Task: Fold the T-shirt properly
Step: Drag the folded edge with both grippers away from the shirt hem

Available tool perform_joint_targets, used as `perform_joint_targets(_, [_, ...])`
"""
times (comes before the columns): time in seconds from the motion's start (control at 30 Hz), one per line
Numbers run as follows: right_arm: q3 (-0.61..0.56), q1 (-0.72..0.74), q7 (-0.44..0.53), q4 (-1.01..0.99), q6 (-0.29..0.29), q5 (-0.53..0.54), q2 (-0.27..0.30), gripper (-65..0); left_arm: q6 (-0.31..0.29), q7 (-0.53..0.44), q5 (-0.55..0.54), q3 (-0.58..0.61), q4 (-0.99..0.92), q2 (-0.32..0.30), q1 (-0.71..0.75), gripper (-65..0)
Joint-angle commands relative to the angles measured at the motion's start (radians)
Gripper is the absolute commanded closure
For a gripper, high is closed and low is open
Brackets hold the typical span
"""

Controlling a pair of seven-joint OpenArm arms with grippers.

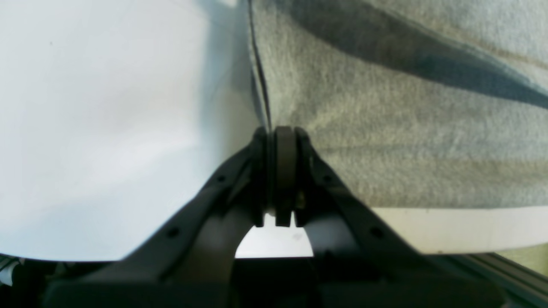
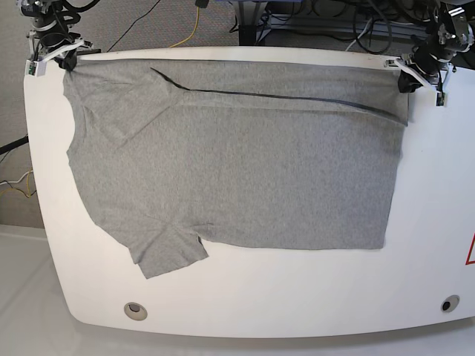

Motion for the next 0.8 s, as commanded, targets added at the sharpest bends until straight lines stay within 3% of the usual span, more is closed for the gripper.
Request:
perform_joint_targets(0.0, [0.018,-0.006,0.026,0.021,0.003,0.005,0.024,0.0,-0.002,-0.012,-0.002,-0.002,0.011,-0.011,0.007,0.0])
perform_joint_targets(0.77, [-0.028,-0.005,0.025,0.024,0.01,-0.022,0.041,0.0,-0.002,-0.017,0.003,0.003,0.015,0.003,0.029,-0.5])
